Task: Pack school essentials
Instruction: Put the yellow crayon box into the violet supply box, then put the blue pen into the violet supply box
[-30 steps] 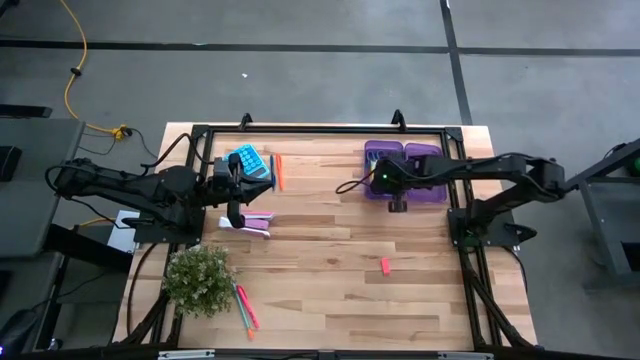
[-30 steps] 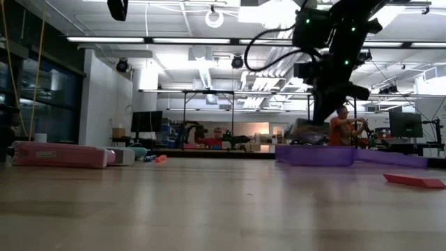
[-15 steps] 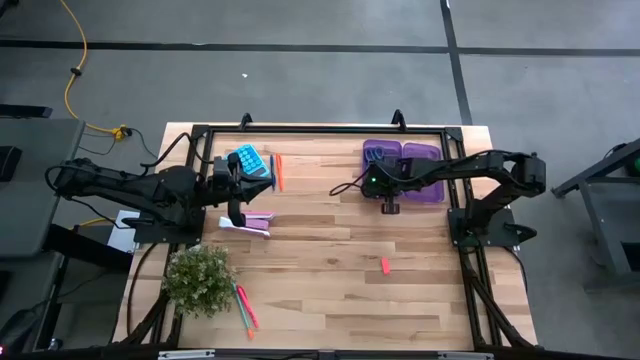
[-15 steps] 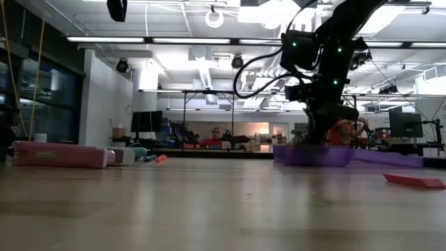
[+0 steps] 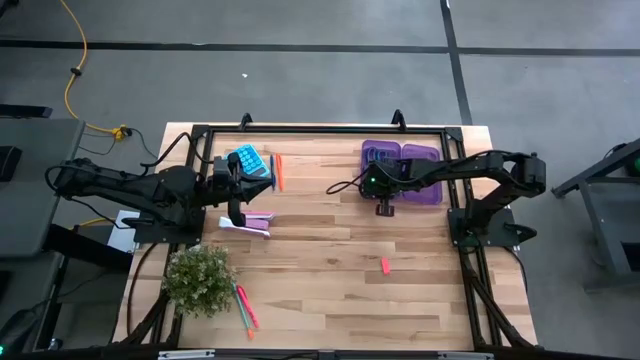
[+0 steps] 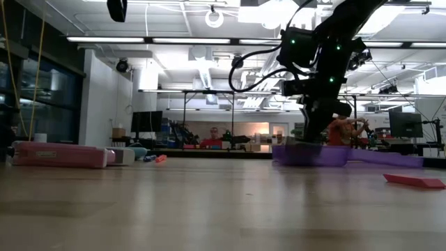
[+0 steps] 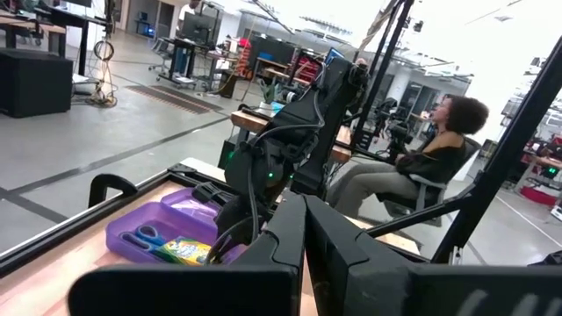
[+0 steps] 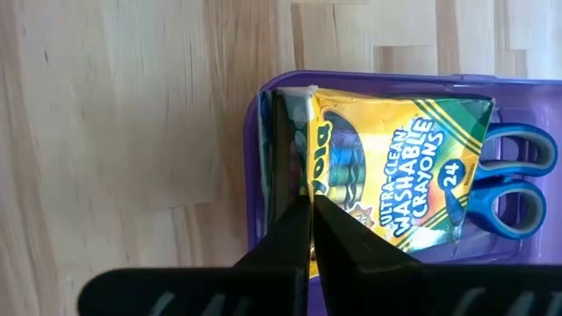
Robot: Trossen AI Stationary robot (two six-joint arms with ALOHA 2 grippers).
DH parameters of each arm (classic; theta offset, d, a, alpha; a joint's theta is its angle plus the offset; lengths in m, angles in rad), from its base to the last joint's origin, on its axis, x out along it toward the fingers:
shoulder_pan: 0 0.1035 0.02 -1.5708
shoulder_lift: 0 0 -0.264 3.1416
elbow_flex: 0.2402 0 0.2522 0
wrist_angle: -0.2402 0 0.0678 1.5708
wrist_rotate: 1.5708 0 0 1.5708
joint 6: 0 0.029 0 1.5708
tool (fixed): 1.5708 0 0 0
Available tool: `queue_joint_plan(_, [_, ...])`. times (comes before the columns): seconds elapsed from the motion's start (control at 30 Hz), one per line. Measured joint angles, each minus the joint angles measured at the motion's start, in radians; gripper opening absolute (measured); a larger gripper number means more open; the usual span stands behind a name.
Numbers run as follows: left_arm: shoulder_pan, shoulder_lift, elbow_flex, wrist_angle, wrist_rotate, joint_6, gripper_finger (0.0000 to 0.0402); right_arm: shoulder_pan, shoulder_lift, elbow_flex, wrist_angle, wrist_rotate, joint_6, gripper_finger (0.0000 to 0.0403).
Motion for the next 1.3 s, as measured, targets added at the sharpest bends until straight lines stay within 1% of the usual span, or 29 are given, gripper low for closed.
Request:
queue_joint_plan(0.13, [0.000, 0.000, 0.000, 0.000, 0.000, 0.000, 0.0000, 0.000, 0.000, 0.000, 0.001, -0.002, 0.016, 0.0003])
queue_joint_plan(0.23, [0.000, 0.000, 0.000, 0.000, 0.000, 0.000, 0.0000, 0.000, 0.000, 0.000, 0.001, -0.009, 0.016, 0.0021])
queue_joint_plan(0.33, [0.000, 0.000, 0.000, 0.000, 0.000, 0.000, 0.0000, 0.000, 0.000, 0.000, 0.002, -0.008, 0.016, 0.0056])
queue_joint_plan(0.43, [0.000, 0.000, 0.000, 0.000, 0.000, 0.000, 0.0000, 0.000, 0.000, 0.005, -0.005, 0.024, 0.012, 0.0097])
queue_joint_plan(0.53, [0.000, 0.000, 0.000, -0.001, 0.000, 0.000, 0.0000, 0.000, -0.006, 0.040, -0.042, 0.057, 0.015, 0.0131])
queue_joint_plan(0.6, [0.000, 0.000, 0.000, -0.001, 0.000, 0.000, 0.0000, 0.000, -0.022, 0.069, -0.089, 0.072, 0.012, 0.0147])
queue_joint_plan(0.67, [0.000, 0.000, 0.000, -0.001, 0.000, 0.000, 0.0000, 0.000, -0.060, 0.091, -0.140, 0.074, 0.013, 0.0157])
queue_joint_plan(0.73, [0.000, 0.000, 0.000, -0.001, 0.000, 0.000, 0.0000, 0.000, -0.121, 0.100, -0.180, 0.076, 0.049, 0.0161])
queue_joint_plan(0.83, [0.000, 0.000, 0.000, -0.001, 0.000, 0.000, 0.0000, 0.000, -0.245, 0.100, -0.238, 0.070, 0.182, 0.0162])
queue_joint_plan(0.9, [0.000, 0.000, 0.000, -0.001, 0.000, 0.000, 0.0000, 0.007, -0.345, 0.086, -0.225, 0.066, 0.286, 0.0162])
queue_joint_plan(0.97, [0.000, 0.000, 0.000, -0.002, 0.000, 0.000, 0.0000, 0.030, -0.457, 0.032, -0.157, 0.060, 0.396, 0.0163])
queue_joint_plan(1.03, [0.000, 0.000, 0.000, -0.004, 0.000, 0.000, 0.0000, 0.069, -0.569, -0.048, -0.048, 0.056, 0.511, 0.0163])
queue_joint_plan(1.13, [0.000, 0.000, 0.000, -0.004, 0.000, 0.000, 0.0000, 0.138, -0.717, -0.192, 0.200, 0.045, 0.644, 0.0163])
queue_joint_plan(1.23, [0.000, 0.000, 0.000, -0.004, 0.000, 0.000, 0.0000, 0.199, -0.807, -0.323, 0.519, 0.035, 0.662, 0.0163])
queue_joint_plan(1.3, [0.000, 0.000, 0.000, -0.004, 0.003, -0.001, 0.0000, 0.230, -0.832, -0.384, 0.725, 0.031, 0.614, 0.0163])
